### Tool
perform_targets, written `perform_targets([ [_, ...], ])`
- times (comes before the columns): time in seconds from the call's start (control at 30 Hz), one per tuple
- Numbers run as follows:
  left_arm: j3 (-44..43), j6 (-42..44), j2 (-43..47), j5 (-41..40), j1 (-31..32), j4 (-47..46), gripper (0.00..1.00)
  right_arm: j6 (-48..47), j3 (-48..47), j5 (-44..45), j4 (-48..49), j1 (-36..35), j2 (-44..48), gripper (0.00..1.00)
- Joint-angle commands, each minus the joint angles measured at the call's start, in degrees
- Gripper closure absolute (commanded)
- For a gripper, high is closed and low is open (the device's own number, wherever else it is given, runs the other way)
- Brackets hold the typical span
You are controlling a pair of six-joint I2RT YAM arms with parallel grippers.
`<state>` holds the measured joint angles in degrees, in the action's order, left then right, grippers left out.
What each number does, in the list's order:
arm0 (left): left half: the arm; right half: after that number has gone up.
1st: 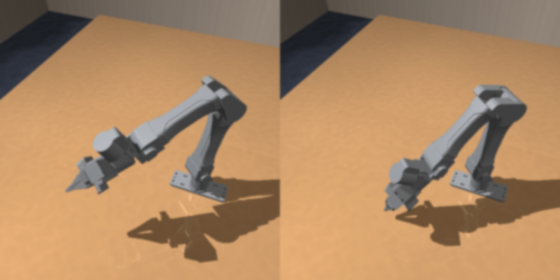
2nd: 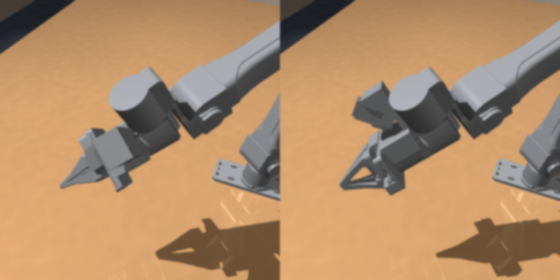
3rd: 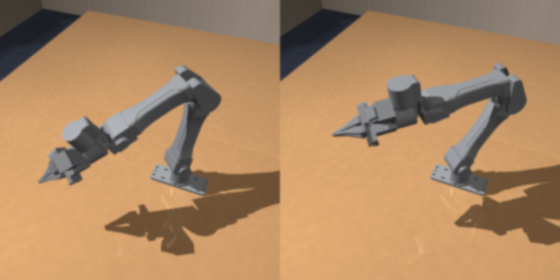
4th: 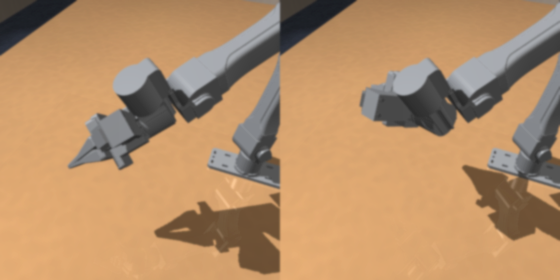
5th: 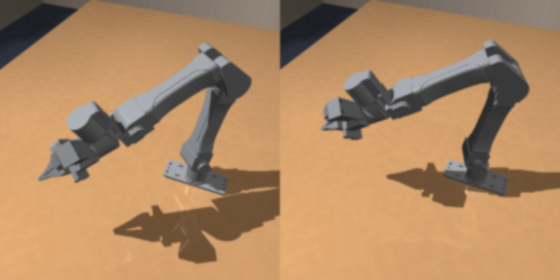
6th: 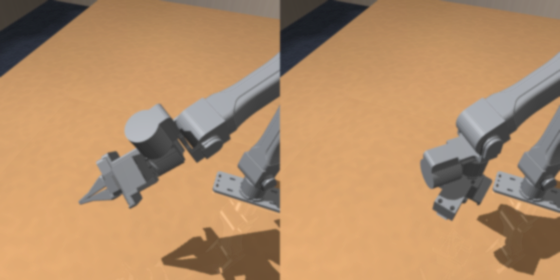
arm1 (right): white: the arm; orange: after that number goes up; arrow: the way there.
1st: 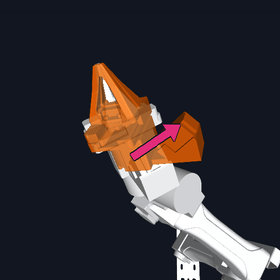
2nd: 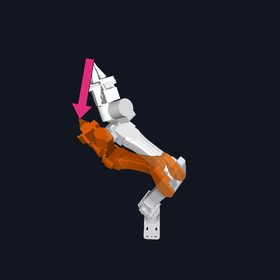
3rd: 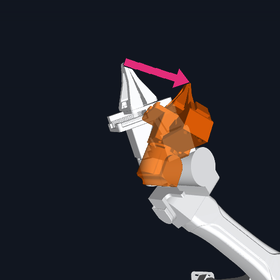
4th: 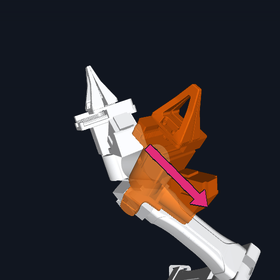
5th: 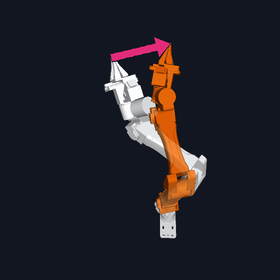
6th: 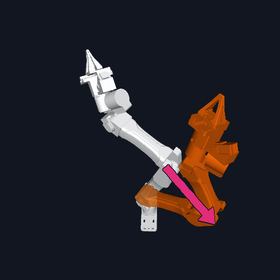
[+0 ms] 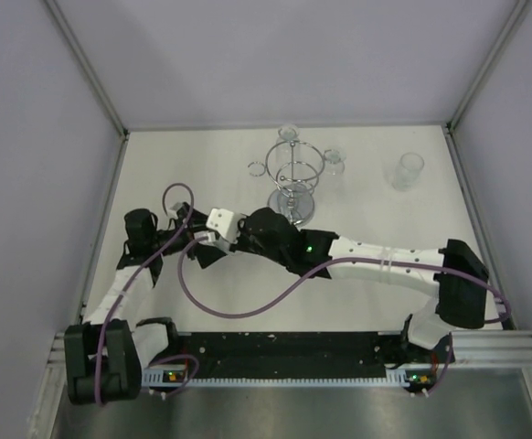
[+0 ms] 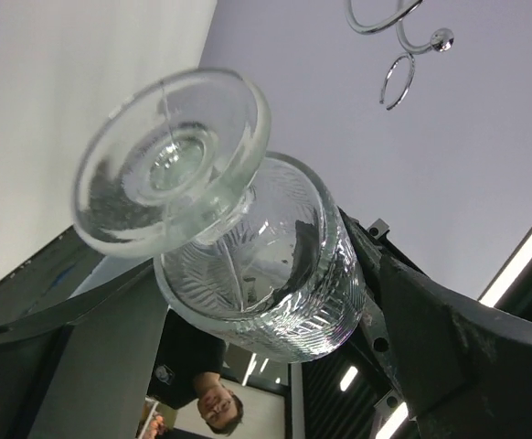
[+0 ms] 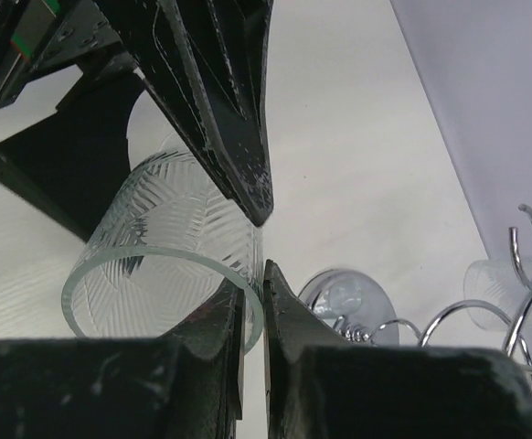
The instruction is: Take the wine glass off the wine glass rack
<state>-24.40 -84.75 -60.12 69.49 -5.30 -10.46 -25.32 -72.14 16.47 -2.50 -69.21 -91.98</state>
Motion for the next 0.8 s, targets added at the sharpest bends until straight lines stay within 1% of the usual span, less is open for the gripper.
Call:
perform_targets([
  [0.0, -4.0, 11.5, 0.6, -1.0, -2.0, 1.5, 0.02, -1.6, -3.4, -5.4, -8.5, 0.8, 10.3, 1.0],
  [0.1, -8.1, 22.8, -1.1, -3.1, -2.3, 7.2, 0.02, -1.1, -3.4, -13.8, -20.9, 3.2, 17.4, 1.0],
  [0.17, -12.1, 33.5, -2.5, -5.8, -2.3, 16.6, 0.02, -1.0, -3.4, -18.3, -28.5, 4.5, 21.7, 1.0],
  [0.2, -13.8, 37.2, -3.5, -6.7, -2.3, 19.5, 0.02, -1.0, -3.4, -19.3, -31.2, 5.1, 23.9, 1.0],
  [0.23, -14.6, 39.2, -4.4, -7.4, -2.2, 21.2, 0.02, -1.0, -3.5, -20.0, -34.0, 5.9, 25.8, 1.0],
  [0.37, -15.1, 38.3, -7.0, -7.3, -2.3, 20.3, 0.02, -0.1, -4.8, -21.3, -42.0, 11.4, 33.2, 1.0],
  [0.43, -15.8, 39.2, -7.2, -7.4, -2.3, 20.0, 0.04, 0.4, -6.6, -21.2, -45.5, 15.9, 36.4, 1.0],
  [0.53, -18.4, 46.0, -7.0, -9.2, -2.3, 24.9, 0.05, 1.3, -9.6, -20.3, -50.9, 21.9, 40.6, 1.0],
  [0.6, -19.8, 51.2, -6.4, -10.8, -2.3, 27.4, 0.05, 2.9, -10.7, -20.0, -53.7, 27.5, 43.3, 1.0],
  [0.7, -22.2, 57.4, -4.4, -13.8, -1.2, 29.9, 0.07, 5.9, -8.3, -17.8, -55.1, 37.2, 46.6, 1.0],
  [0.77, -23.4, 62.6, -1.4, -16.6, 1.4, 30.4, 0.07, 7.7, -6.5, -20.2, -56.1, 44.7, 48.0, 1.0],
])
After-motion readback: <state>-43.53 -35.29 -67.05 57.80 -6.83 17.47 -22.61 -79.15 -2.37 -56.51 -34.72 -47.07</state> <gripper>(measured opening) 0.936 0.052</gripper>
